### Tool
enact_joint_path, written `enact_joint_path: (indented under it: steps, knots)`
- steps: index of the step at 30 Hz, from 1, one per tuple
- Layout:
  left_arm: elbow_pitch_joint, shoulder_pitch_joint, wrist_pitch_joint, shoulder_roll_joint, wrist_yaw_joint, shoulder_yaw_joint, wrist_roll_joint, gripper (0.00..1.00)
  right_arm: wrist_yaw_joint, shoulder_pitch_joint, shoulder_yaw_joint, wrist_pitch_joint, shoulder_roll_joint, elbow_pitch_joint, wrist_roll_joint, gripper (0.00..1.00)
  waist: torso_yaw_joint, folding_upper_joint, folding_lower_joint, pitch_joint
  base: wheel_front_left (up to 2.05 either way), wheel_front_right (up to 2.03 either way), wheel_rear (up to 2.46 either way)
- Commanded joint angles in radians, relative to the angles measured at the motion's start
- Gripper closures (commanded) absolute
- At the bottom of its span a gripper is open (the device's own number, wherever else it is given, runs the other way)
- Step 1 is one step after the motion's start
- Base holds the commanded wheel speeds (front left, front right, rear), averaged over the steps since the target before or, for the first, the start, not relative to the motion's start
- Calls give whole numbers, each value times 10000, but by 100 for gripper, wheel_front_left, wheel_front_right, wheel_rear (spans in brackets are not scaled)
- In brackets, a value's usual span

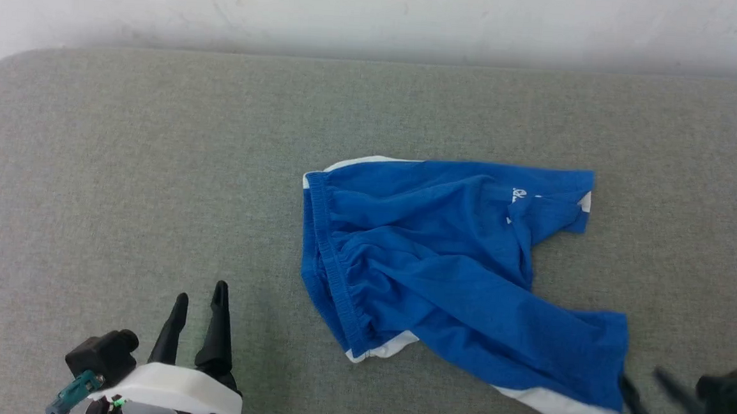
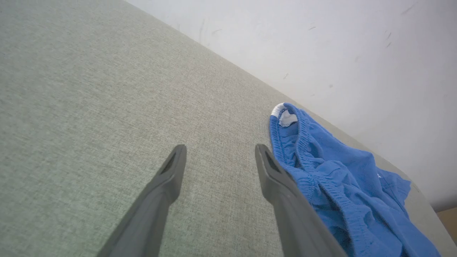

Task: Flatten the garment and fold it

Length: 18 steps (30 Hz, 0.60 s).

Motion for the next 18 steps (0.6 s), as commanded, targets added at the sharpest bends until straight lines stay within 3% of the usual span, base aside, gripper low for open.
enact_joint_path:
  steps: [1, 10, 14, 18]
  knots:
    - [-63, 137, 11, 76, 63, 21, -45, 0, -7, -320, -42, -256, 46, -155, -123, 0, -74, -1, 0, -106, 0, 0, 0]
    - [-545, 352, -128, 210, 59, -181, 315, 0, -7, -1568, -1704, -4362, 1804, -393, -1740, 0, -63, -1, 0, -429, 0, 0, 0]
    - [-707, 603, -179, 231, 22, -251, 370, 0, -7, -1402, -1924, -5670, 1890, 638, -1036, 0, -72, -1, 0, -525, 0, 0, 0]
    - [-906, 708, 53, 256, 126, -313, 325, 0, -7, -1285, -1645, -6273, 1894, 1546, -740, 0, -123, -1, 0, -558, 0, 0, 0]
